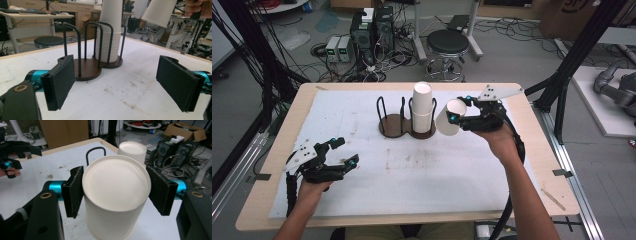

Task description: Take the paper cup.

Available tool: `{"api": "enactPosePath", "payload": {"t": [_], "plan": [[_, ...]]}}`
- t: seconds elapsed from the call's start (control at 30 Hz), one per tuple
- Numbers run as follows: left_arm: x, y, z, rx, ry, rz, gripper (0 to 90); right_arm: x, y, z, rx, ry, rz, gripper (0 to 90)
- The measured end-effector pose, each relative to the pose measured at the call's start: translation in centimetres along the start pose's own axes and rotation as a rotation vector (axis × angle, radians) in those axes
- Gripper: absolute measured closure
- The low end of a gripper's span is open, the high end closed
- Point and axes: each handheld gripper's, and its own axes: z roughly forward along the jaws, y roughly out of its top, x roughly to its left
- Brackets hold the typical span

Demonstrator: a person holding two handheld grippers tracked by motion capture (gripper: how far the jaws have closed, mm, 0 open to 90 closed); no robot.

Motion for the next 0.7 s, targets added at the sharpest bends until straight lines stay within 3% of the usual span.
{"api": "enactPosePath", "payload": {"t": [0.13, 0.2, 0.43, 0.6, 0.7], "plan": [[-0.4, -0.2, 0.1, 0.01, -0.004, 0.016, 15.5, 0.6, -1.8, 1.1, 0.017, 0.018, 0.005, 35.2], [-0.6, -0.4, 0.0, 0.016, -0.007, -0.001, 15.3, 0.8, -2.1, 1.3, 0.012, 0.03, 0.015, 35.2], [-0.2, -0.5, -0.4, 0.019, -0.009, -0.022, 15.1, 1.4, -1.8, 2.1, 0.007, 0.063, 0.001, 35.2], [-0.6, -0.3, -0.7, 0.011, -0.011, -0.015, 15.1, 1.8, -1.7, 2.7, 0.021, 0.072, -0.011, 35.2], [-0.8, -0.3, -0.4, 0.001, -0.03, -0.025, 14.8, 2.0, -1.6, 2.6, 0.019, 0.085, -0.012, 35.2]]}}
